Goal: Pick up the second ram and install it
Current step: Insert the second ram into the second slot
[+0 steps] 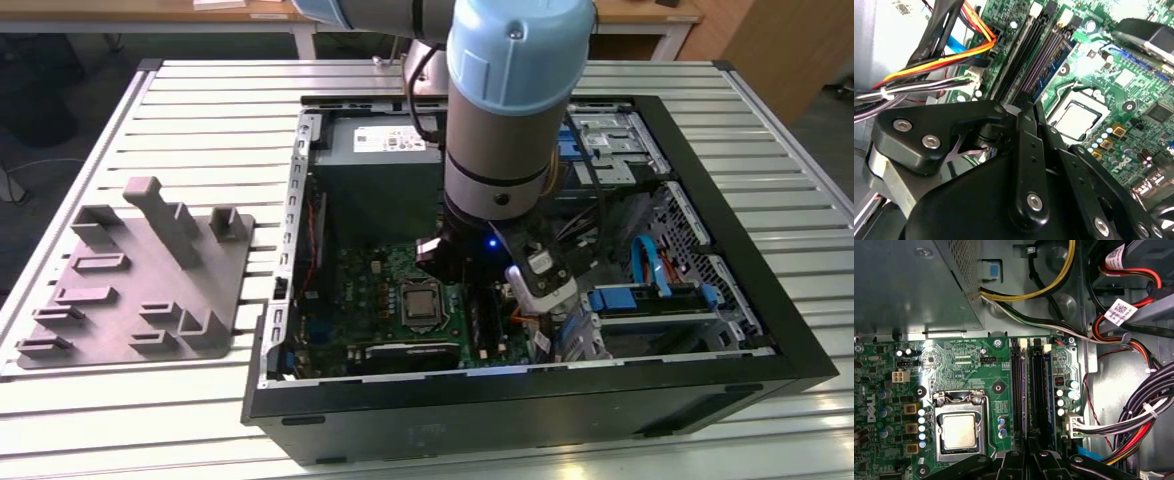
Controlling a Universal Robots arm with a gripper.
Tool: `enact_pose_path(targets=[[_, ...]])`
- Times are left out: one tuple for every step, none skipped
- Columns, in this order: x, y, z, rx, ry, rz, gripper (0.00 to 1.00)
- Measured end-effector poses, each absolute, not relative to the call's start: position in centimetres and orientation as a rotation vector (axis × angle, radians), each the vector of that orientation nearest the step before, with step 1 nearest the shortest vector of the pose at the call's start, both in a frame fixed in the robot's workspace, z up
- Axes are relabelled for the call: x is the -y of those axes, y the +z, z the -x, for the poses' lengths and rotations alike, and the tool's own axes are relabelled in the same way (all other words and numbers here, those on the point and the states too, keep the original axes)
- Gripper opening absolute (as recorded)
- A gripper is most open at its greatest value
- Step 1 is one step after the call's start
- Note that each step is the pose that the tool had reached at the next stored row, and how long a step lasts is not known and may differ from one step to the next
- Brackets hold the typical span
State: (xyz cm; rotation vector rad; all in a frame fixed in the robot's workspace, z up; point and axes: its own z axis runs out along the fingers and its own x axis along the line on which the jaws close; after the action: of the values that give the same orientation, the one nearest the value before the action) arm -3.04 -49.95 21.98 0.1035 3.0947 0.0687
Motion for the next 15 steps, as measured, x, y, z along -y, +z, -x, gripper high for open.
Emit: enact_pose_path(targets=[[49.95, 21.98, 3.04, -3.095, 0.068, -0.098, 0.14], [49.94, 21.97, 3.04, -3.095, 0.067, -0.092, 0.14], [49.94, 21.97, 3.04, -3.095, 0.066, -0.089, 0.14], [49.95, 21.97, 3.04, -3.095, 0.065, -0.089, 0.14], [49.93, 21.95, 3.04, -3.095, 0.065, -0.089, 0.14], [49.92, 21.93, 3.03, -3.095, 0.065, -0.089, 0.14], [49.91, 21.9, 3.03, -3.095, 0.066, -0.09, 0.14], [49.91, 21.89, 3.03, -3.095, 0.065, -0.091, 0.14], [49.9, 21.86, 3.02, -3.095, 0.065, -0.092, 0.14], [49.9, 21.85, 3.02, -3.095, 0.064, -0.093, 0.14], [49.9, 21.83, 3.02, -3.095, 0.064, -0.095, 0.14], [49.9, 21.81, 3.03, -3.095, 0.063, -0.098, 0.14], [49.9, 21.79, 3.02, -3.095, 0.063, -0.101, 0.14], [49.9, 21.78, 3.02, -3.095, 0.062, -0.103, 0.14], [49.89, 21.76, 3.02, -3.095, 0.061, -0.105, 0.14]])
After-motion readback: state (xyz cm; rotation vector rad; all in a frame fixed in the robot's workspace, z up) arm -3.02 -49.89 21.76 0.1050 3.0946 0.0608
